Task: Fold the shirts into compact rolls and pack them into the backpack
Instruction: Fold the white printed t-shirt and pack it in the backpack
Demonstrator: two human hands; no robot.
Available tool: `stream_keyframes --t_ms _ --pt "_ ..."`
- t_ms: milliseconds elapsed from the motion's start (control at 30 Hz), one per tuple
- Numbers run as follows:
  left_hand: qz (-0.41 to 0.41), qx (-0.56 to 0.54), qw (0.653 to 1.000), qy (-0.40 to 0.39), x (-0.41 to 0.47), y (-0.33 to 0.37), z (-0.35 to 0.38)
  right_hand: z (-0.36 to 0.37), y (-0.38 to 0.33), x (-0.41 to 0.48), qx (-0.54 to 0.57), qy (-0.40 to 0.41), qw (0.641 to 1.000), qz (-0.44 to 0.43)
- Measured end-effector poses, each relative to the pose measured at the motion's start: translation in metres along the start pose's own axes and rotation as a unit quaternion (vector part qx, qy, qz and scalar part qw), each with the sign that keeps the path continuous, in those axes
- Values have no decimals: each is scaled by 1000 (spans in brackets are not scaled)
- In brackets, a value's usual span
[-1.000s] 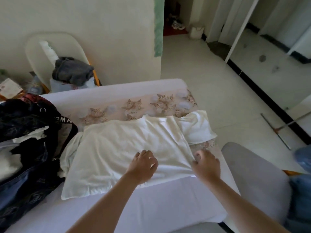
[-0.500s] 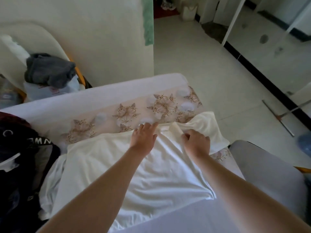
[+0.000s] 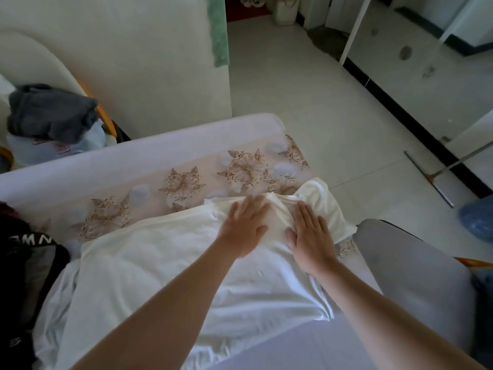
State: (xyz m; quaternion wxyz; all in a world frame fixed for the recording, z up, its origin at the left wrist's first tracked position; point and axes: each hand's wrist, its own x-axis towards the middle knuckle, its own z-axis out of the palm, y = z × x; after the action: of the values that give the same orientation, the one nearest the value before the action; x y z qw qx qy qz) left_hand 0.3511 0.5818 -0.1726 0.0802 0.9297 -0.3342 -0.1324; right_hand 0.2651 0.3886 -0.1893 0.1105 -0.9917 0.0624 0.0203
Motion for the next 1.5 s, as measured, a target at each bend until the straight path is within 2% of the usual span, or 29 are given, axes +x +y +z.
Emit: stream_keyframes --t_ms 100,167,267,367,467,533,600,667,733,800,900,967,1067,1167,1233,1267,1333,1367,1400,1467,1500 --pt "-79 -50 988 125 21 6 -14 -7 15 -4 0 -34 999 -25" --pt "-129 -49 984 113 41 13 -27 -12 21 -7 -3 -8 1000 -26" --pt "-162 7 986 42 61 22 -38 -14 33 -12 -1 4 1000 18" --pt "-176 6 978 113 74 27 -50 -13 47 -14 8 13 997 77" --pt "-176 -52 969 165 87 38 -60 -9 61 -13 51 31 987 150" --pt "-137 -108 975 134 90 47 -53 -17 66 -14 103 17 963 247" --pt "-80 -120 987 66 84 55 -39 -18 75 -8 158 -17 920 357" --pt "-56 -63 996 31 78 59 -27 -20 79 -2 235 -55 869 431" --pt "-40 33 997 53 81 65 -24 -20 82 2 338 -28 827 448" --pt "-39 39 996 66 90 77 -27 -20 82 2 405 32 801 439" --pt "-95 -52 994 -24 111 93 -35 -33 79 0 431 89 789 429" --pt "-127 -69 988 -48 122 97 -41 -45 77 0 442 104 786 419" --pt "-131 -200 970 -37 124 97 -59 -72 67 -5 425 118 813 379" --pt "-158 -366 917 33 111 81 -84 -99 41 -16 418 144 851 283" --pt "-184 -413 889 68 89 53 -93 -110 16 -28 421 114 878 196" --pt "-192 -407 890 69 75 35 -94 -112 3 -36 425 72 892 134" --pt "-216 -352 908 66 44 1 -90 -113 -23 -52 436 -85 896 22" --pt "-240 -335 908 73 30 -14 -86 -109 -32 -59 432 -163 887 -16" --pt "-262 -341 899 82 17 -24 -83 -100 -38 -63 419 -203 884 -40" --pt "-284 -332 893 108 -4 -30 -79 -80 -44 -65 371 -174 911 -44" --pt "-284 -298 905 105 -13 -23 -80 -73 -44 -64 335 -132 932 -35"
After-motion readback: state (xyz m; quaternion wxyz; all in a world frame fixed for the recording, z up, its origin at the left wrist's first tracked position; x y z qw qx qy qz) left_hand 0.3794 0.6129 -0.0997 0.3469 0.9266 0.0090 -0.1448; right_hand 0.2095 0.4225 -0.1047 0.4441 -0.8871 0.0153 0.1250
